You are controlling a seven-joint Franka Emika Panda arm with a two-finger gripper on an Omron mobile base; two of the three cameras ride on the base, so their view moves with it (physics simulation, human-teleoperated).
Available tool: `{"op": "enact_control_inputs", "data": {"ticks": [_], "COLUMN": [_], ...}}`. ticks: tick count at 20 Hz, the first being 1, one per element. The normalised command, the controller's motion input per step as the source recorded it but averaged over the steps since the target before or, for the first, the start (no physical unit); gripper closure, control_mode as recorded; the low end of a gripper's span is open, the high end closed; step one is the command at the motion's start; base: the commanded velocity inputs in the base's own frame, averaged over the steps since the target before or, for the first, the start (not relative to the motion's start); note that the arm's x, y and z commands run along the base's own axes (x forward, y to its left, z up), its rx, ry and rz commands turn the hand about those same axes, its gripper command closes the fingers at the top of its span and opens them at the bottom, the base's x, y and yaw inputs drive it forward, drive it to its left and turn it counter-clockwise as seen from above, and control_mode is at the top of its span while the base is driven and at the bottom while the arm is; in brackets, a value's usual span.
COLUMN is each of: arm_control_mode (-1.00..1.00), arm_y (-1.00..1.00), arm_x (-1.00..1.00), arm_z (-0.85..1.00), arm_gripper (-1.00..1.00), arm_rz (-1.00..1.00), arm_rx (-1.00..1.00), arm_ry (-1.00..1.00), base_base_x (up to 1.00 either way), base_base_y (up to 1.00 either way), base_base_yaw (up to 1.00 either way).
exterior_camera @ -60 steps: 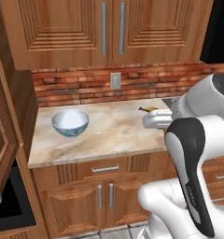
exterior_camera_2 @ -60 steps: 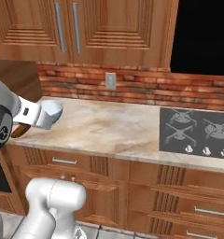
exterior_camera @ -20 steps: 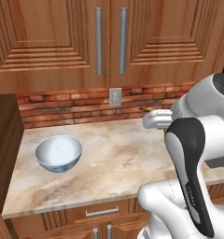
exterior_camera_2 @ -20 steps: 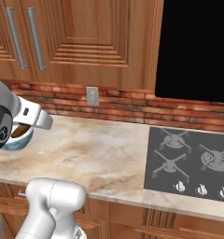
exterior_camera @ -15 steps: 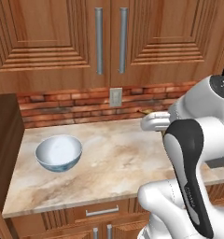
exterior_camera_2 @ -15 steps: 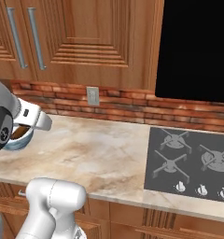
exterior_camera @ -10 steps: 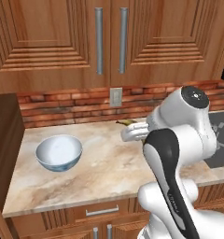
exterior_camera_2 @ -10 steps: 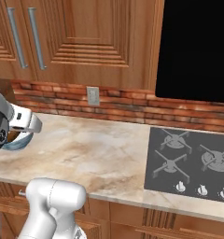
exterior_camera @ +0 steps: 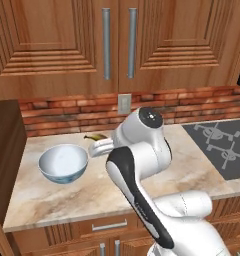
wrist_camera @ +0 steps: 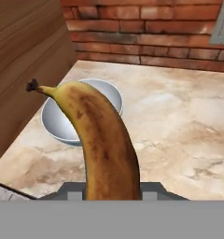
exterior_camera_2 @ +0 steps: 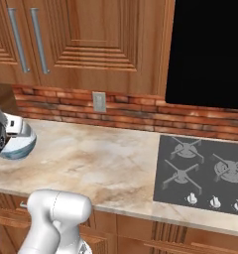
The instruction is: Pick the banana from the cabinet and place it in the bowl. Then pick the bowl and place it in the sink. Then turn on the sink facuet.
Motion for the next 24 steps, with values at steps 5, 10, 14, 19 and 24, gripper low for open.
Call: {"op": "enact_control_inputs", "data": {"ticks": [5,10,14,19,24], "arm_control_mode": [-1.0,-1.0,-1.0,-1.0,-1.0], "arm_y": [0.94,0.57,0.48,0.4,0.19], "arm_x": [0.76,0.55,0.51,0.44,0.4], "arm_z": [-0.14,-0.35,-0.42,-0.46,-0.35], "arm_gripper": [1.0,1.0,1.0,1.0,1.0], "arm_rz": [0.0,0.0,0.0,0.0,0.0], "arm_rx": [0.0,0.0,-0.01,-0.01,0.0], "arm_ry": [0.05,0.06,0.06,0.04,0.01], "base_base_x": [0.0,0.0,0.0,0.0,0.0], "base_base_y": [0.0,0.0,0.0,0.0,0.0], "base_base_yaw": [0.0,0.0,0.0,0.0,0.0]}}
